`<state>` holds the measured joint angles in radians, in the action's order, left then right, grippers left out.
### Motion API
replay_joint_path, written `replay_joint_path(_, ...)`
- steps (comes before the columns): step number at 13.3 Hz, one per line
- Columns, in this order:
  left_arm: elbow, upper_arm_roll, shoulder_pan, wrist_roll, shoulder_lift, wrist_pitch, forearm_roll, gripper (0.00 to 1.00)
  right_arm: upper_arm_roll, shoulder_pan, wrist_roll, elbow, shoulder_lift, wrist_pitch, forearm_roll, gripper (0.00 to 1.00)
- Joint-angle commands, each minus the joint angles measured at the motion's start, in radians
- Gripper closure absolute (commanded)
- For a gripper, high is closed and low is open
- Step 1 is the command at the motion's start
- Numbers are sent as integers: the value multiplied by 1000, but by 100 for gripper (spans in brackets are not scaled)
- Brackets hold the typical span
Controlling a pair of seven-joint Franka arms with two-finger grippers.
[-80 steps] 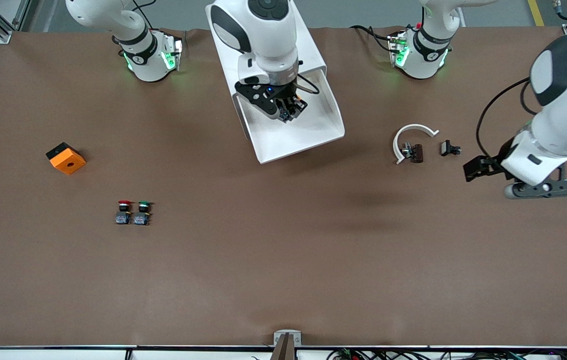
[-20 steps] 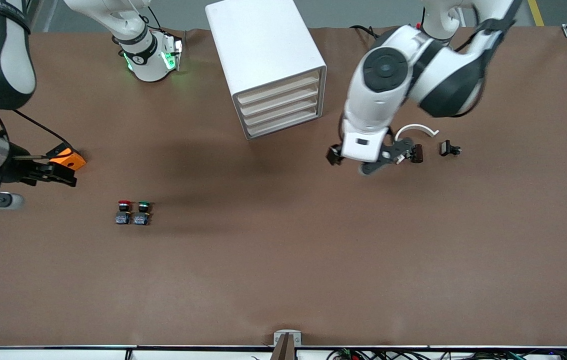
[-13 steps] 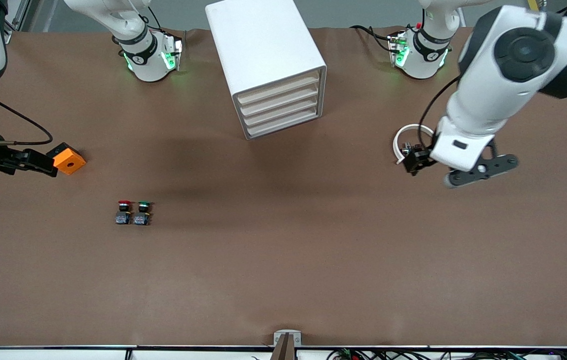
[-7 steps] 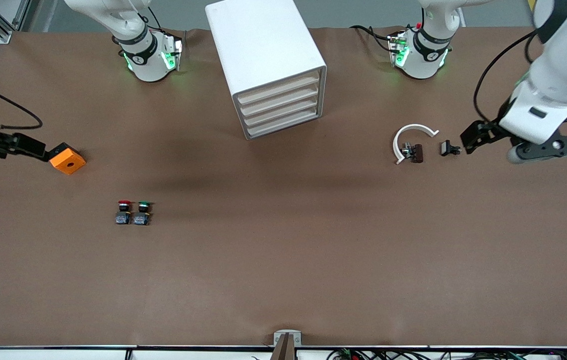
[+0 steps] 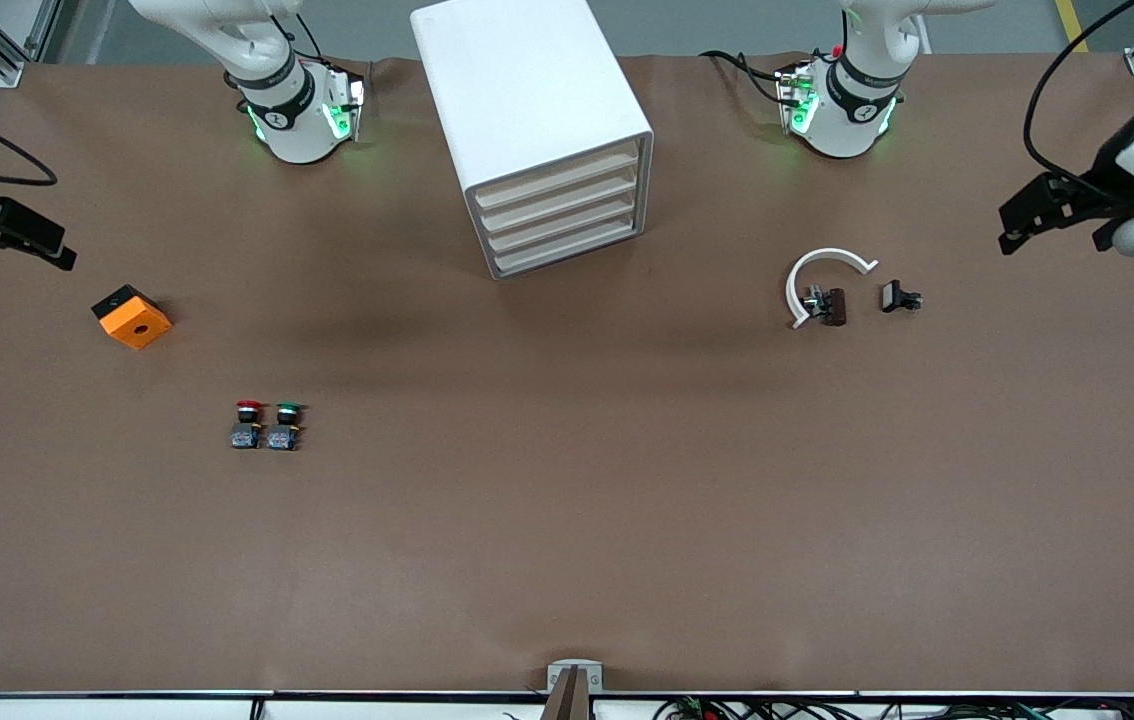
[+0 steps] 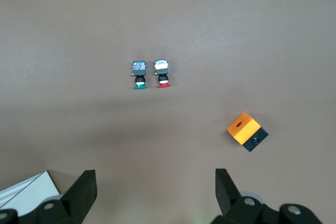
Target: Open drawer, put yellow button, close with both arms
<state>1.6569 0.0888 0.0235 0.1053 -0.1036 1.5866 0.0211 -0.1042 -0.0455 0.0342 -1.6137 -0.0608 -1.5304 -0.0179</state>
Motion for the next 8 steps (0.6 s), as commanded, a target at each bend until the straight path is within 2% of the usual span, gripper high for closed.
replay_joint_path(1,49,-26,45,-6,-56,1,0,0,21,22,-13,-145,-129,-66,3,0)
replay_joint_path(3,47,-32,47,-7,-67,1,0,0,29,35,-13,-175,-157,-80,3,0)
replay_joint_path(5,37,-31,42,-7,-62,-5,2,0,69,70,-13,-169,-159,-70,4,0)
replay_joint_path(8,15,-31,16,-10,-53,-28,0,0,67,65,-11,-160,-159,-62,4,0)
